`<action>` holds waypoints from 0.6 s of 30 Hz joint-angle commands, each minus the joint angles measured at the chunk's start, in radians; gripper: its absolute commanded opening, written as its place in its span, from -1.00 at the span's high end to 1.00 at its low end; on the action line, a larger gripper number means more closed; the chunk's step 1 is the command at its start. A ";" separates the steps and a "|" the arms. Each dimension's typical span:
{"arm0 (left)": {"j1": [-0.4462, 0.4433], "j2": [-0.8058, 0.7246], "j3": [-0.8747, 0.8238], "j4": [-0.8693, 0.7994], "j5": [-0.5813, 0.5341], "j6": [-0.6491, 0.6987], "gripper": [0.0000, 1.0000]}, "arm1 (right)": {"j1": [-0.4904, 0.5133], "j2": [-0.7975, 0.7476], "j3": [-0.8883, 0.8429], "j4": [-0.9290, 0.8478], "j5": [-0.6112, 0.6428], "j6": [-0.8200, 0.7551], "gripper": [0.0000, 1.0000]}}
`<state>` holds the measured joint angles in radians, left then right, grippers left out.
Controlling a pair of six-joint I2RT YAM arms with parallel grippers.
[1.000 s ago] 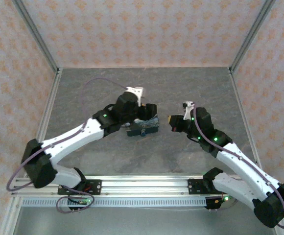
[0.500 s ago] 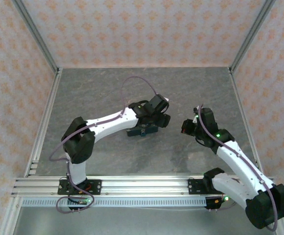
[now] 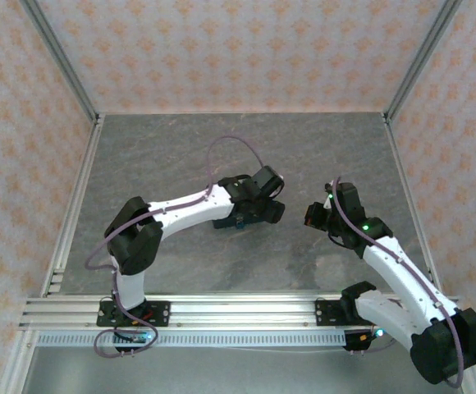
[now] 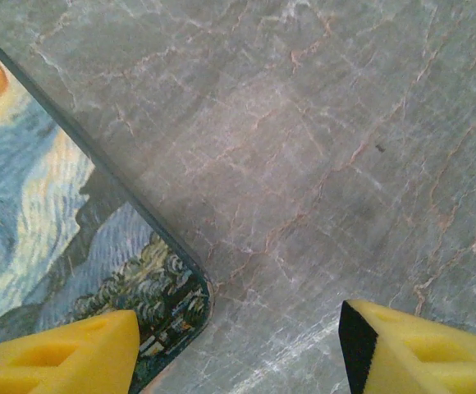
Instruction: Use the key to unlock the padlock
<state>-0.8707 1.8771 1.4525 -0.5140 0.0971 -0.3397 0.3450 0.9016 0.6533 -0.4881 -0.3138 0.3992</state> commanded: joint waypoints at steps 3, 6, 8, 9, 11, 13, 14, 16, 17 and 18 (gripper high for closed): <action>-0.007 -0.008 -0.025 -0.032 0.006 -0.015 -0.34 | -0.006 -0.003 0.002 -0.036 -0.001 0.003 1.00; -0.009 -0.015 -0.036 -0.032 0.010 -0.016 -0.34 | -0.006 -0.007 0.004 -0.041 -0.001 0.003 1.00; -0.011 -0.018 -0.046 -0.032 0.012 -0.017 -0.34 | -0.005 -0.007 0.005 -0.042 -0.001 0.002 1.00; -0.011 -0.019 -0.051 -0.031 0.012 -0.018 -0.34 | -0.005 -0.007 0.005 -0.042 -0.001 0.002 1.00; -0.011 -0.021 -0.060 -0.027 0.013 -0.021 -0.34 | -0.006 -0.007 0.005 -0.042 -0.002 0.001 1.00; -0.012 -0.022 -0.066 -0.026 0.018 -0.026 -0.34 | -0.005 -0.007 0.005 -0.044 -0.002 0.000 1.00; -0.012 -0.025 -0.069 -0.025 0.019 -0.027 -0.34 | -0.005 -0.007 0.006 -0.044 -0.002 -0.001 1.00; -0.018 -0.041 -0.082 -0.023 0.019 -0.031 -0.34 | -0.005 -0.007 0.006 -0.046 -0.002 -0.001 1.00; -0.020 -0.051 -0.089 -0.021 0.019 -0.033 -0.34 | -0.005 -0.007 0.006 -0.046 -0.003 -0.002 1.00; -0.022 -0.065 -0.098 -0.019 0.019 -0.037 -0.34 | -0.005 -0.007 0.004 -0.042 -0.007 -0.002 1.00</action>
<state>-0.8764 1.8553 1.3926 -0.4904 0.0998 -0.3500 0.3450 0.9016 0.6533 -0.5095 -0.3145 0.3992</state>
